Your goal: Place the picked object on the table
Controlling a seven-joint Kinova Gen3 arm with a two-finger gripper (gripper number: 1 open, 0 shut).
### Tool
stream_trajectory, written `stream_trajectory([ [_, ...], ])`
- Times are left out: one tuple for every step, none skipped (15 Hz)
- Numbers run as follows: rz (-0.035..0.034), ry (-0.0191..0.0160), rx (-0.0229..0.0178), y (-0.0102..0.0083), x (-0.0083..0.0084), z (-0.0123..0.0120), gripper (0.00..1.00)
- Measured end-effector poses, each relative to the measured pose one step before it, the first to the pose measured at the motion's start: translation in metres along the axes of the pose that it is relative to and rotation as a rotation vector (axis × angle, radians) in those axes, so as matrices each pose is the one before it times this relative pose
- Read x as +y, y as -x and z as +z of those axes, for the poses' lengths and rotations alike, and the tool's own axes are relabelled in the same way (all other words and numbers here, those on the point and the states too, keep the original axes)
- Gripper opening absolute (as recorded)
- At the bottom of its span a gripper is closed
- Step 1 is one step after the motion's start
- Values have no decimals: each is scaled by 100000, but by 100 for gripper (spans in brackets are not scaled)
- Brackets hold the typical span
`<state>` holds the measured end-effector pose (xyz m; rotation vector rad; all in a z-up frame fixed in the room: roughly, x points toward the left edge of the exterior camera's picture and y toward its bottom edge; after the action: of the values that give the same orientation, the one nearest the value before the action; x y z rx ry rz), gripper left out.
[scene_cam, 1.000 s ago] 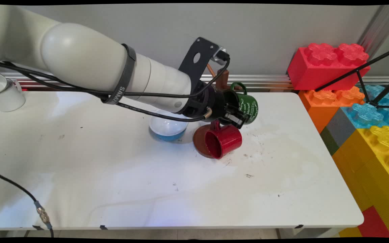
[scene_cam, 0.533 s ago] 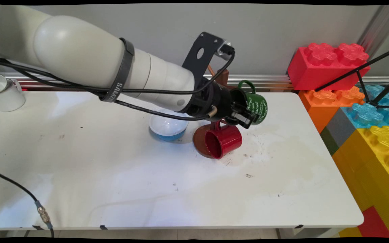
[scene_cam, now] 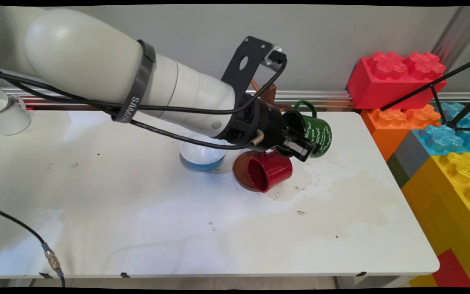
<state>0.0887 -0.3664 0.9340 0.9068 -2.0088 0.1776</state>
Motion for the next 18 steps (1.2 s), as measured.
stream_trajectory([
  [47,744,-774,47,73,-223,0],
  [53,859,-986,51,61,-264,0],
  [260,1079,-1376,60,42,-295,0],
  [479,1165,-1221,21,29,-281,0],
  [662,1341,-1446,11,0,-362,0],
  [682,1262,-1353,2,1,-363,0],
  [565,995,-1269,-17,-31,-345,0],
  [405,615,-858,-30,-30,-241,0],
  [617,923,-1302,-99,-28,-359,0],
  [632,1016,-1657,-146,-17,-430,0],
  [569,898,-1481,-228,-7,-426,0],
  [447,672,-1344,-249,8,-376,0],
  [399,702,-1436,-331,25,-442,0],
  [225,431,-1425,-376,32,-466,0],
  [426,377,-1508,-314,58,-414,0],
  [837,417,-1948,-344,38,-555,0],
  [893,417,-2307,-234,17,-551,0],
  [843,290,-2395,-94,6,-537,0],
])
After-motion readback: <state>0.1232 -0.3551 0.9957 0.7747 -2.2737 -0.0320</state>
